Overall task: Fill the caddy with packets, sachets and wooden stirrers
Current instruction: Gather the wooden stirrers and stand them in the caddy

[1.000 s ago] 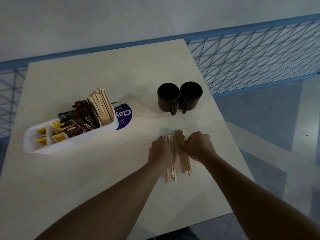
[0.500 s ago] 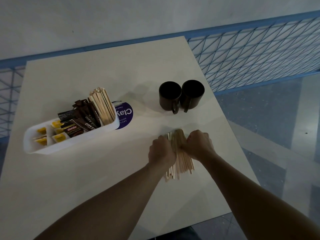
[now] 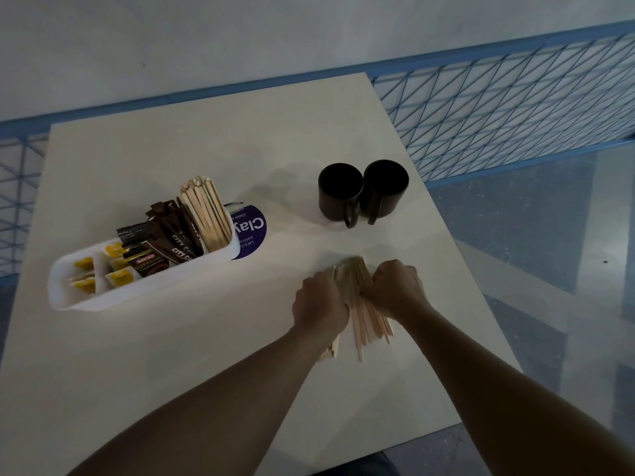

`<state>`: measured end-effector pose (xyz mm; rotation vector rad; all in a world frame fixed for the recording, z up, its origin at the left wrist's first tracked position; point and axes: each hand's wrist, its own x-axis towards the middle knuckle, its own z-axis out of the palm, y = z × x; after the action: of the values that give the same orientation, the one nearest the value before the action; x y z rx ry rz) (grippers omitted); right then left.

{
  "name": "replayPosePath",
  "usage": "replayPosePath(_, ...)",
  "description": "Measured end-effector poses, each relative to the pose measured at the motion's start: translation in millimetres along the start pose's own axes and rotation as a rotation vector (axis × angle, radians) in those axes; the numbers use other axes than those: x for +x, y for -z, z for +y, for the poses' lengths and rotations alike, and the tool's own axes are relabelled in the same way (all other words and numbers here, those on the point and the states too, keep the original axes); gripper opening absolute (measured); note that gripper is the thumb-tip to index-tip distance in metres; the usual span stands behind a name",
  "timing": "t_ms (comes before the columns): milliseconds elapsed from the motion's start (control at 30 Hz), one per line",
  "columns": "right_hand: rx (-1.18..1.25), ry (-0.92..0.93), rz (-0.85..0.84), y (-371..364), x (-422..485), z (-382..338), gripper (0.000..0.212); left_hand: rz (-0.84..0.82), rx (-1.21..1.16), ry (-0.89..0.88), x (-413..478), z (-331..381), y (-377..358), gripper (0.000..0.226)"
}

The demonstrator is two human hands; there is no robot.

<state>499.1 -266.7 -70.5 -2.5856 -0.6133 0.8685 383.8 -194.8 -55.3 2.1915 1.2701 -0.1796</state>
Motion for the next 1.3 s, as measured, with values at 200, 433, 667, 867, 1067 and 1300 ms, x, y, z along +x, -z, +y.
replayPosePath(200, 0.035, 0.010, -0.007, 3.1, -3.6, -3.5, 0.020, -0.041, 0.012, 0.025, 2.8, -1.9, 1.9, 0.023)
replayPosePath(433, 0.011, 0.007, -0.012, 6.8, -5.4, -4.9, 0.016, -0.107, -0.042, 0.033, 6.4, -7.0, 8.3, 0.016)
replayPosePath(667, -0.018, 0.025, -0.009, 8.6, -7.5, -5.1, 0.012, -0.081, -0.060, -0.007, 3.9, -7.4, 8.3, 0.020)
replayPosePath(867, -0.035, 0.037, -0.023, 11.6, -10.1, -5.4, 0.010, -0.080, 0.002, 0.008, 3.4, -4.1, 6.4, 0.027)
replayPosePath(1067, 0.001, 0.028, -0.054, 16.5, -12.5, -5.1, 0.010, -0.094, 0.022, 0.001, 3.7, -5.3, 8.3, 0.026)
replayPosePath(1300, 0.005, 0.036, -0.048, 20.2, -14.1, -12.4, 0.015, -0.120, 0.026, 0.000, 3.8, -11.0, 15.3, 0.024)
